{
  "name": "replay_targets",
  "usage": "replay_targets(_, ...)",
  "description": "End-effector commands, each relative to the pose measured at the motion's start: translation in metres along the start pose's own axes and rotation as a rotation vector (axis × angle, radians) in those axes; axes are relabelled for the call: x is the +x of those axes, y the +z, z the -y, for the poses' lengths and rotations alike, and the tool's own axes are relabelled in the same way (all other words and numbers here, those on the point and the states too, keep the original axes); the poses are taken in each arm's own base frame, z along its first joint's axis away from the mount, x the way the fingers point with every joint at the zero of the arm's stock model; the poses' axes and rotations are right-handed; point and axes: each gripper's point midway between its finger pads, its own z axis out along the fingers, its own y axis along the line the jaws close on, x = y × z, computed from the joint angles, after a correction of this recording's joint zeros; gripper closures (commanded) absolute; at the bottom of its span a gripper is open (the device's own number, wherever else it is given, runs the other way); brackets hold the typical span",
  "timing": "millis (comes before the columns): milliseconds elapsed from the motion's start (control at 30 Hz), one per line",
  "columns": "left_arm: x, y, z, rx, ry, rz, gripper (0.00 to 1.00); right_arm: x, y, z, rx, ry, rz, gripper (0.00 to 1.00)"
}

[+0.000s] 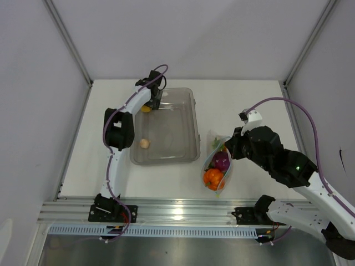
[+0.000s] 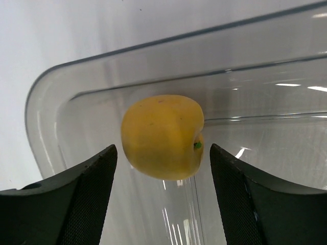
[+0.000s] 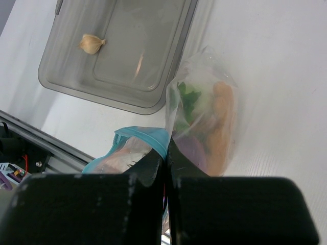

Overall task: Place the food in the zip-top bag and seal the zipper
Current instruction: Pick up the fake fruit from the bin.

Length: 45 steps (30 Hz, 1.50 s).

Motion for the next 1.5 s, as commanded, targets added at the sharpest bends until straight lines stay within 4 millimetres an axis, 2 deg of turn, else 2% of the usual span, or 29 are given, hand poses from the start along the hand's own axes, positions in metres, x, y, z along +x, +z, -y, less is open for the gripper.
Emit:
replay_targets(0,-0.001,0.004,-0.002,0.006,0.04,0.015,0.26,-0.019,-0.003,-0.007,-0.03,0.013,0.077,1.0)
replay_targets(200,-0.008,0.005,-0.003,0.003,0.043,0.038,0.35,-0.023,-0.008,-0.007,-0.031,0.014,0.087,1.0)
replay_targets(367,-0.011,0.007,-0.006,-0.014,0.047,0.052,0.39,-0.025,-0.01,-0.006,-0.028,0.016,0.094,1.0)
replay_targets(467,-0.014,0.008,-0.006,-0.016,0.055,0.065,0.46,-0.024,-0.01,-0.006,-0.027,0.018,0.093,1.0)
replay_targets(567,-0.017,0.006,-0.009,-0.035,0.045,0.074,0.69,-0.023,-0.008,-0.005,-0.025,0.02,0.087,1.0)
replay_targets(600,-0.017,0.004,-0.01,-0.041,0.024,0.077,0.86,-0.022,-0.008,-0.005,-0.026,0.019,0.085,1.0)
replay_targets(633,-0.013,0.003,-0.009,-0.034,0.018,0.071,0.92,-0.022,-0.008,-0.006,-0.027,0.019,0.085,1.0)
replay_targets(667,-0.027,-0.012,-0.012,-0.026,-0.01,0.123,0.99,-0.022,-0.008,-0.006,-0.026,0.02,0.083,1.0)
replay_targets(700,-0.034,-0.021,-0.013,-0.019,-0.022,0.156,1.0,-0.022,-0.007,-0.006,-0.026,0.021,0.082,1.0)
replay_targets(767,-0.026,-0.029,-0.011,-0.021,-0.019,0.172,0.99,-0.023,-0.007,-0.007,-0.027,0.028,0.084,1.0)
replay_targets(800,-0.036,-0.048,-0.015,-0.005,-0.051,0.222,0.99,-0.023,-0.006,-0.008,-0.028,0.029,0.083,1.0)
replay_targets(900,-0.042,-0.078,-0.008,0.073,-0.102,0.258,0.99,-0.026,-0.003,-0.008,-0.012,0.043,0.074,1.0)
replay_targets(933,-0.043,-0.098,-0.011,0.096,-0.115,0.264,1.0,-0.026,-0.001,-0.009,-0.011,0.045,0.07,1.0)
replay_targets(1000,-0.042,-0.121,0.001,0.18,-0.138,0.27,0.99,-0.03,0.002,-0.013,-0.014,0.059,0.068,1.0)
replay_targets(1033,-0.046,-0.148,-0.002,0.213,-0.155,0.304,0.99,-0.03,0.003,-0.015,-0.017,0.059,0.064,1.0)
replay_targets(1100,-0.037,-0.173,0.019,0.335,-0.166,0.309,0.99,-0.034,0.004,-0.016,-0.008,0.073,0.065,1.0)
replay_targets(1133,-0.046,-0.205,0.017,0.391,-0.184,0.38,0.99,-0.034,0.009,-0.016,0.003,0.073,0.054,1.0)
replay_targets(1233,-0.022,-0.24,0.046,0.599,-0.193,0.375,0.99,-0.043,0.012,-0.019,0.018,0.076,0.053,1.0)
replay_targets(1267,-0.028,-0.275,0.044,0.675,-0.224,0.45,1.0,-0.045,0.013,-0.018,0.029,0.076,0.052,1.0)
replay_targets(1300,-0.027,-0.293,0.048,0.745,-0.226,0.48,0.99,-0.048,0.013,-0.019,0.032,0.078,0.056,1.0)
replay_targets(1333,-0.005,-0.296,0.064,0.849,-0.211,0.438,1.0,-0.054,0.016,-0.022,0.037,0.078,0.058,1.0)
replay_targets(1367,-0.011,-0.335,0.06,0.932,-0.234,0.529,1.0,-0.056,0.019,-0.022,0.047,0.076,0.053,1.0)
replay_targets(1400,-0.008,-0.353,0.063,1.0,-0.232,0.559,1.0,-0.059,0.021,-0.021,0.065,0.078,0.056,1.0)
replay_targets(1433,0.018,-0.352,0.079,1.098,-0.212,0.509,0.99,-0.066,0.021,-0.022,0.07,0.083,0.064,1.0)
replay_targets(1467,0.023,-0.372,0.084,1.173,-0.216,0.532,1.0,-0.064,0.029,-0.022,0.091,0.08,0.039,1.0)
